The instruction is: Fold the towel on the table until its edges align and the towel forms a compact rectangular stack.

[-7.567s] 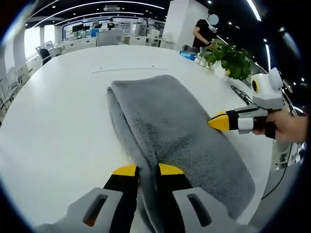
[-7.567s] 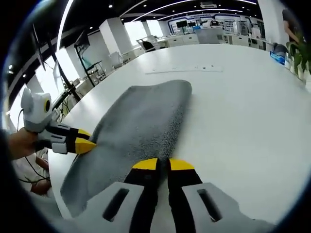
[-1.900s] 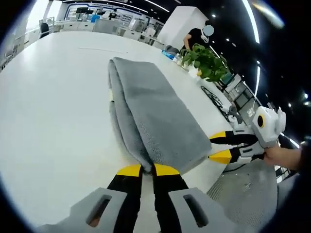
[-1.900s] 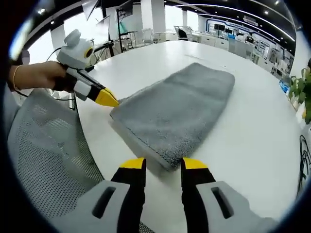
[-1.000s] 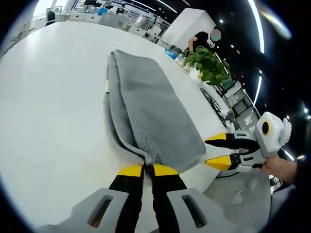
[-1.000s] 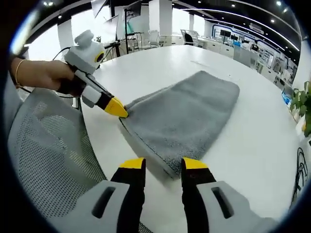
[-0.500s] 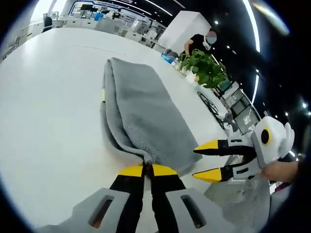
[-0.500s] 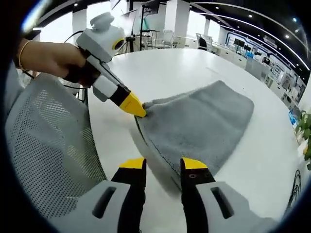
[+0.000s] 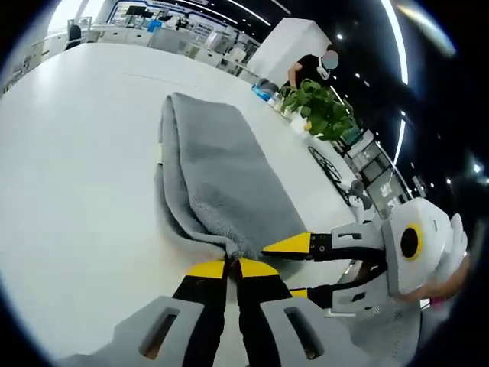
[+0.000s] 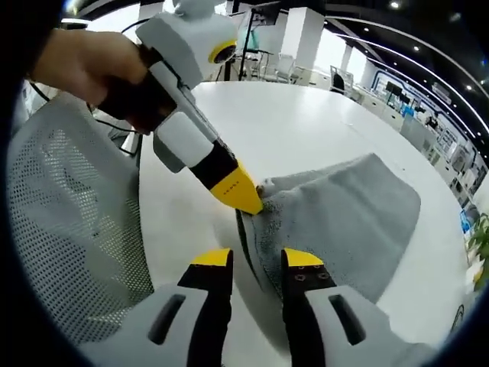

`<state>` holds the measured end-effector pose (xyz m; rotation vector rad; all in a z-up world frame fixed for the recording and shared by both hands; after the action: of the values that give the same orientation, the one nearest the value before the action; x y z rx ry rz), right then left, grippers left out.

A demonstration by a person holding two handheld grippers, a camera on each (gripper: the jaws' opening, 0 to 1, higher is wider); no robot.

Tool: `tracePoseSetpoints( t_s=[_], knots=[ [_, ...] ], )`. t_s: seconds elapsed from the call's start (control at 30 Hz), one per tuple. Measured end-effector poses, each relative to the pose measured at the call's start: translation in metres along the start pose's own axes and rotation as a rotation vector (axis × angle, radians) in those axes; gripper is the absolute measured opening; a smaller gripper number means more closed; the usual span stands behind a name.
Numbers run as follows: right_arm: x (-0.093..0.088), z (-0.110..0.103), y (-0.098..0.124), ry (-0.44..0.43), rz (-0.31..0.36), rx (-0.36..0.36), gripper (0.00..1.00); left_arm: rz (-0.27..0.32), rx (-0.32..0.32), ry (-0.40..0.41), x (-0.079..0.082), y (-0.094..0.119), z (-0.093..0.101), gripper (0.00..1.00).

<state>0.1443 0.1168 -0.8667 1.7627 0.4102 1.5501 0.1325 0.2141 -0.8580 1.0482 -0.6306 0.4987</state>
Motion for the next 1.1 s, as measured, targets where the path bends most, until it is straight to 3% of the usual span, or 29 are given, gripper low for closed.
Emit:
tracePoseSetpoints(
  t_s=[0.27,0.5,0.77,0.83,1.1],
  knots=[
    [-0.005,-0.002,-0.014,0.025,-0.009,-0.03,0.22,-0.001,-0.013,0.003,0.002,-0.002,0.002,0.04],
    [-0.003,0.005,-0.015,0.051,-0.002,-0.085,0.12,-0.007,-0.016,-0.018,0.004,-0.003,0.001,0.04],
    [-0.003,0.011,-0.022,0.046,-0.009,-0.063,0.06,-0.015,-0.015,-0.049,0.005,-0.002,0.0,0.05],
    [-0.001,0.012,-0.019,0.009,-0.007,-0.036,0.04,-0.015,-0.017,-0.058,0.005,-0.002,0.0,0.05],
    [0.001,0.018,-0.018,-0.075,-0.023,0.025,0.02,-0.03,-0.023,-0.189,0.008,0.0,0.002,0.06]
  ],
)
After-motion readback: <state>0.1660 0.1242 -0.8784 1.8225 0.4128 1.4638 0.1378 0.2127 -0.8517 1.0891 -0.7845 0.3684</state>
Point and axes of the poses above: the point that each gripper's makers call its tool centre point, and the gripper's own axes: y roughly backward along the fingers, z roughly to its right, x roughly out of its top, the point moved 6 cm from there along y, roughly backward along the fingers, and after that the axes turned 13 degrees about -y, right-handed, at the moved point
